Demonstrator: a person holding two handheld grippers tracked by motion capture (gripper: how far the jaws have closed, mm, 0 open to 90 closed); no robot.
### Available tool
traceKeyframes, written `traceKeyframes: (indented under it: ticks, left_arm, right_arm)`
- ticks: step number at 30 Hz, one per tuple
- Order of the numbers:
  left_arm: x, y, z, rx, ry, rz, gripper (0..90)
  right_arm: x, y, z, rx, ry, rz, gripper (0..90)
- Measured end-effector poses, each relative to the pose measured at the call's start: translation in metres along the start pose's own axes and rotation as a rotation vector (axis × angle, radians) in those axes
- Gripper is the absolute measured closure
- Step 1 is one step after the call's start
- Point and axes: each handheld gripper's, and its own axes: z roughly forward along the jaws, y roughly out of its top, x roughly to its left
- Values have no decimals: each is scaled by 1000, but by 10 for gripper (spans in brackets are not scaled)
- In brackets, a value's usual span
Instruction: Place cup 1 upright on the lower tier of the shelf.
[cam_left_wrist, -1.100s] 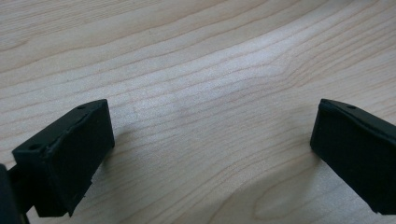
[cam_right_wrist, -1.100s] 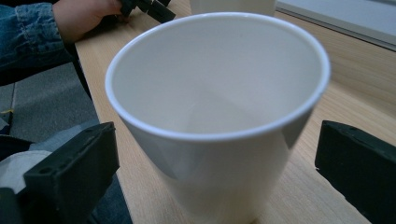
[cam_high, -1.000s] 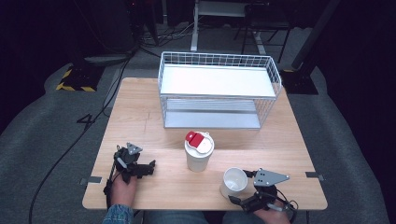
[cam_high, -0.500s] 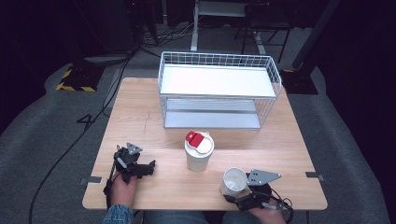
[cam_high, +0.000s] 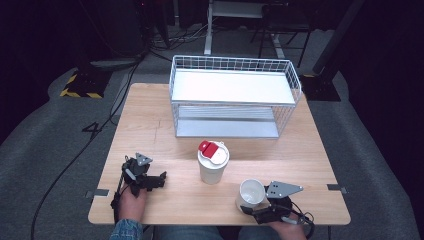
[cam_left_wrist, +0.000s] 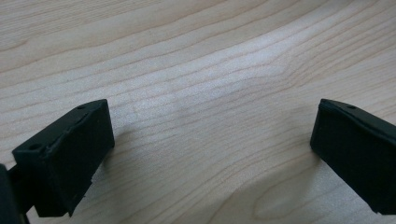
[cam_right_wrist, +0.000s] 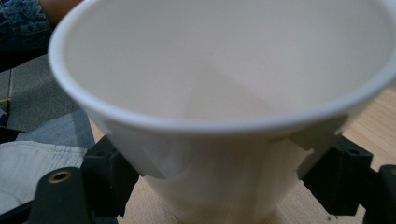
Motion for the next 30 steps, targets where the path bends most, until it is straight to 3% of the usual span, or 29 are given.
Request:
traceKeyframes:
  ticks: [19,26,30]
  left_arm:
    - [0,0,0,-1,0,-1,2]
    - [0,0,0,-1,0,-1,2]
    - [0,0,0,-1,0,-1,2]
  right_arm:
    - [8,11,-4,22,-25,-107,225]
    - [8,23,-7,10,-36,-134,226]
    - [7,29,-8,9,-32,-121,226]
